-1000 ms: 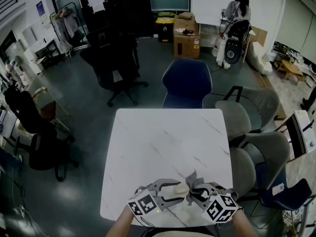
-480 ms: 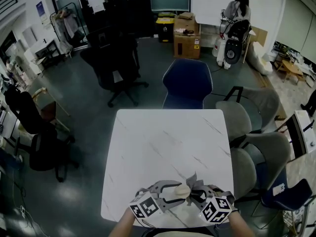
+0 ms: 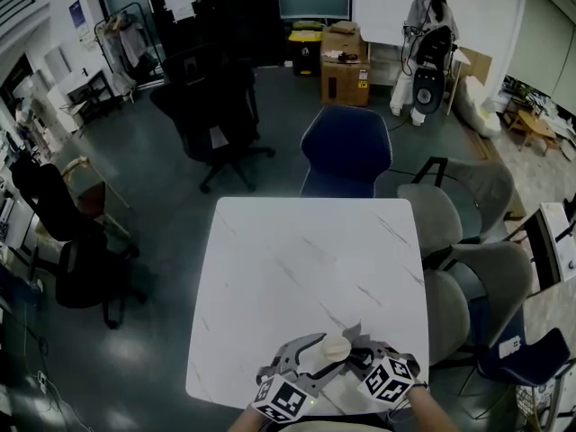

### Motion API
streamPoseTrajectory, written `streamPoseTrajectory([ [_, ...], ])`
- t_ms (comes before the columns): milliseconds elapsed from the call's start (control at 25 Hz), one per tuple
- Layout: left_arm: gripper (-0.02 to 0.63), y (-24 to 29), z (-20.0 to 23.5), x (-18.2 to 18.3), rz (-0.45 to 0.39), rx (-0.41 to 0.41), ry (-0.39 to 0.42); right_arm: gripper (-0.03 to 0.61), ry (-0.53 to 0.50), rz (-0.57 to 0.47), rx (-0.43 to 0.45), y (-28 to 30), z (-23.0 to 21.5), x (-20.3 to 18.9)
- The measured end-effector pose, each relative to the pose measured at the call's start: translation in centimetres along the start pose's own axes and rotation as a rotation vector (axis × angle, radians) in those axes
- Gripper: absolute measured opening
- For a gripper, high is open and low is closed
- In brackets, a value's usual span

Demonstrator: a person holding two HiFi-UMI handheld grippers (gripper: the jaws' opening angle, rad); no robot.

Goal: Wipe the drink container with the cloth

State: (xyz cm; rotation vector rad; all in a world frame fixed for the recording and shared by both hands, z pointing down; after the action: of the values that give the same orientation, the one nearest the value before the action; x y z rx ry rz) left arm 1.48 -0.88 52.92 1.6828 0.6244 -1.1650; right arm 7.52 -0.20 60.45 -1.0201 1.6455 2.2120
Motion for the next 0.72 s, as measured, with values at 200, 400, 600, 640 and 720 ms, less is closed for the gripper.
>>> streamPoseTrajectory([
  [200, 0.284, -0.02, -0.36, 0.41, -0.032, 0.106, -0.090, 0.048, 0.043, 0.009, 0.013, 0.76, 0.59, -0.70],
  [400, 0.284, 0.48, -0.64, 0.48, -0.047, 0.166, -0.132, 0.048, 0.050, 0.006, 0.018, 1.05, 0.77, -1.00],
  [600, 0.282, 0.41, -0.46, 0.33, -0.034, 0.210, -0.155, 0.048, 0.062, 0.004, 0.013, 1.00, 0.87, -0.72],
  [640, 0.279, 0.42, -0.44, 0.24, -0.026, 0.213, -0.160, 0.048, 0.064, 0.004, 0.012, 0.97, 0.89, -0.69],
  [720, 0.276, 0.47, -0.46, 0.09, -0.022, 0.213, -0.168, 0.048, 0.068, 0.001, 0.012, 0.91, 0.89, -0.64],
])
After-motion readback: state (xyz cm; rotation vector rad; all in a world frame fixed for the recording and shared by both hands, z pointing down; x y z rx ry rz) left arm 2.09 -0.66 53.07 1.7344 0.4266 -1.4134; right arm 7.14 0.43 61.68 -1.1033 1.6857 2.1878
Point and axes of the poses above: the fingertips, and each gripper's own axes: y forward along the fingers, z to its left, x out of its top, the point moved 3 cm from there along -y, backward along the fingers, and after that the axes turned 5 degrees about -x, right-handed, at the moved point
